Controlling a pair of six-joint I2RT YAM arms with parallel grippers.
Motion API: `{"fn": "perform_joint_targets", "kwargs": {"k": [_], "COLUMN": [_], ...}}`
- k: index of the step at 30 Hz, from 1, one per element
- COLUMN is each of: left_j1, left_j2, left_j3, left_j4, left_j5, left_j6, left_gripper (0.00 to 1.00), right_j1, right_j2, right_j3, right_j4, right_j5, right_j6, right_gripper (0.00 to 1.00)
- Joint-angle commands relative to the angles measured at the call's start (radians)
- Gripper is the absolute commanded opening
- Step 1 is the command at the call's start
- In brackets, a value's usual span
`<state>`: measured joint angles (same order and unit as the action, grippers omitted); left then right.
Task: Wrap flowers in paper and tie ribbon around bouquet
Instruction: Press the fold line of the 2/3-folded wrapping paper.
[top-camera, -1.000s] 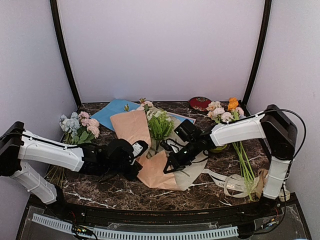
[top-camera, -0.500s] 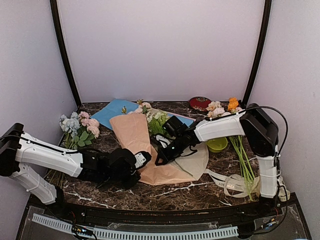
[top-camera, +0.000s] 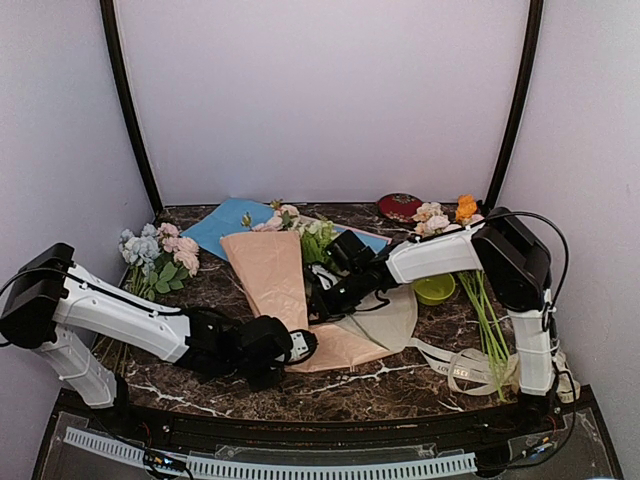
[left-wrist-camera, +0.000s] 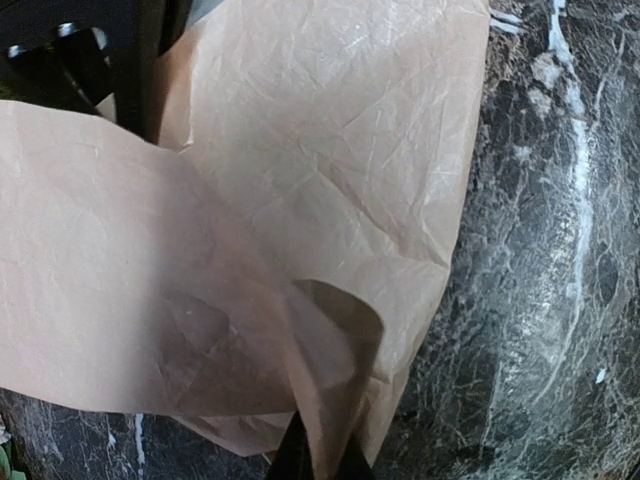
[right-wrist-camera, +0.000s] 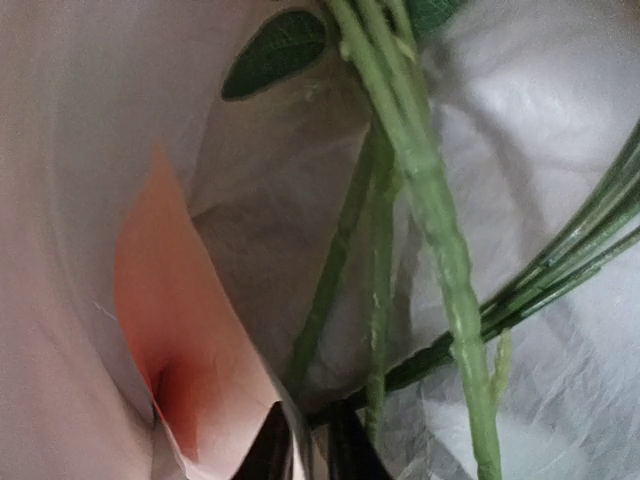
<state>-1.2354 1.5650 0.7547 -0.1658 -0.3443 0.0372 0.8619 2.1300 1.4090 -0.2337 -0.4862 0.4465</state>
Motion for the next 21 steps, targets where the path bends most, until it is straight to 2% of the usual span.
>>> {"fn": "perform_joint_targets", "kwargs": {"k": [1,8,14,17,21], "left_j1": [-0.013,-0.013,-0.013,-0.012,-0.012], "left_j2": [0.055,0.114,0.125,0.126,0.125], "left_j3": [0.059,0.086,0.091,0.092,0.092], "left_j4": [-0.088,-0.143,-0.146,-0.146,-0.146], "left_j5": [0.063,0.053,0.055,0.054,0.054], "left_j6": [0.053,0.055,0.056,0.056,0.056], "left_gripper": [0.04,0.04,0.04,0.04,0.04], "right_j1": [-0.018,-0.050,-0.077,-0.078,-0.077], "right_j2": [-0.020,-0.163,-0.236,-0.231,-0.152], "right_j3": [-0.024,-0.093,-0.117,-0.116,-0.057], "right_j4": [0.091,0.128,0.143,0.228,0.247], "right_j5": [-0.007,0.023,0.023,-0.063,-0.098], "right_j6": [0.060,0.101,0.100,0.112,0.135], "right_gripper": [0.18,0.29,0.34,0.40,0.46]}}
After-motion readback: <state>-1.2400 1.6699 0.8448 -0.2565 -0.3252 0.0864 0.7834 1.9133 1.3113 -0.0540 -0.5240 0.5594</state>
